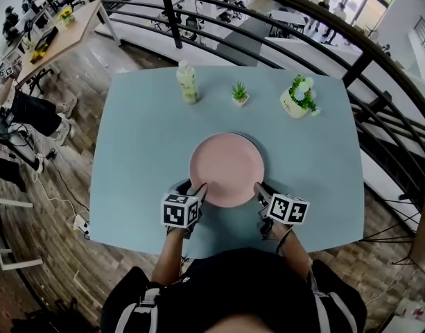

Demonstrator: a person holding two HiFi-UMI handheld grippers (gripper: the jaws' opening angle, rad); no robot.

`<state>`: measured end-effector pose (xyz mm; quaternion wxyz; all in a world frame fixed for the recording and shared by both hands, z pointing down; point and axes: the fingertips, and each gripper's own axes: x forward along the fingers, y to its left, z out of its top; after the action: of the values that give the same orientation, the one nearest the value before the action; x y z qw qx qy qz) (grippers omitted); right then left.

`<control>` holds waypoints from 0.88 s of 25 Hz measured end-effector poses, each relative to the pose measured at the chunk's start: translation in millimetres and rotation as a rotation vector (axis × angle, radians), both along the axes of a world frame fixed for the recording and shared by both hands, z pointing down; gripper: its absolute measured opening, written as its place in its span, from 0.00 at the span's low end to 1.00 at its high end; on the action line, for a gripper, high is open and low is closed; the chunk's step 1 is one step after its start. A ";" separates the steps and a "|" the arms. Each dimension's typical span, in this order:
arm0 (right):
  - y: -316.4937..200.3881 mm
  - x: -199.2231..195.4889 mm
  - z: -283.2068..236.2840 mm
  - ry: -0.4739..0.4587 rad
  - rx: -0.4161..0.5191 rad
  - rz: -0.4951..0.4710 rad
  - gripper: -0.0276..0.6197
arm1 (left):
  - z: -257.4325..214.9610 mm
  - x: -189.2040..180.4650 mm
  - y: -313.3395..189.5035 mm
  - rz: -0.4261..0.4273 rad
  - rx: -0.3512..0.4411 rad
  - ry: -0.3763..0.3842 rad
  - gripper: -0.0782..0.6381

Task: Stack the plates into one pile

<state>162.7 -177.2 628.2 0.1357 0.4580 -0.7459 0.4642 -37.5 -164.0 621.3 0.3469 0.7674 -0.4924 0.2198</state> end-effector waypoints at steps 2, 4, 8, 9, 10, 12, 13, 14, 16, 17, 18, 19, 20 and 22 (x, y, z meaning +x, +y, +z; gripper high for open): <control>0.9 0.8 3.8 -0.004 -0.003 -0.001 0.18 | 1.9 0.1 0.2 0.002 -0.006 0.006 0.38; -0.7 0.0 1.9 -0.007 0.004 -0.007 0.18 | 4.4 1.2 -0.2 -0.002 -0.013 0.019 0.38; -2.3 -1.4 2.0 -0.010 0.009 -0.017 0.19 | 6.1 0.3 -2.6 -0.022 -0.022 0.052 0.38; -2.0 -2.4 1.8 -0.014 0.010 -0.020 0.20 | 5.7 -0.8 -2.8 -0.031 -0.020 0.061 0.38; -1.7 -3.4 1.3 -0.018 0.012 -0.023 0.20 | 5.0 -2.1 -3.0 -0.042 -0.014 0.066 0.38; -1.3 -4.8 0.3 -0.023 0.013 -0.028 0.22 | 2.9 -4.1 -4.1 -0.060 0.003 0.057 0.38; -1.6 -5.0 -0.1 -0.025 0.015 -0.028 0.23 | 1.8 -4.2 -4.9 -0.063 0.013 0.047 0.38; -1.9 -5.1 -0.6 -0.027 0.017 -0.026 0.24 | 0.8 -3.8 -5.5 -0.063 0.021 0.040 0.38; -1.5 -4.8 -1.4 -0.029 0.024 -0.023 0.26 | -0.9 -2.0 -5.4 -0.065 0.029 0.050 0.38; -0.8 -4.7 -1.5 -0.024 0.028 -0.023 0.27 | -1.5 -1.4 -4.9 -0.070 0.027 0.067 0.38; -0.3 -4.4 -1.4 -0.012 0.031 -0.026 0.30 | -1.8 -1.8 -4.4 -0.079 0.024 0.085 0.38; 0.0 -4.0 -1.0 0.004 0.034 -0.030 0.36 | -2.1 -3.3 -4.4 -0.089 0.022 0.098 0.38; -0.1 -3.5 -0.6 0.020 0.035 -0.033 0.38 | -2.5 -5.3 -4.7 -0.097 0.023 0.102 0.38; -0.3 -1.6 -0.7 0.031 0.038 -0.023 0.38 | -3.1 -8.6 -4.8 -0.099 0.029 0.096 0.38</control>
<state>161.1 -177.5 627.5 0.1439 0.4590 -0.7577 0.4409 -46.0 -168.8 618.2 0.3694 0.7567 -0.5158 0.1580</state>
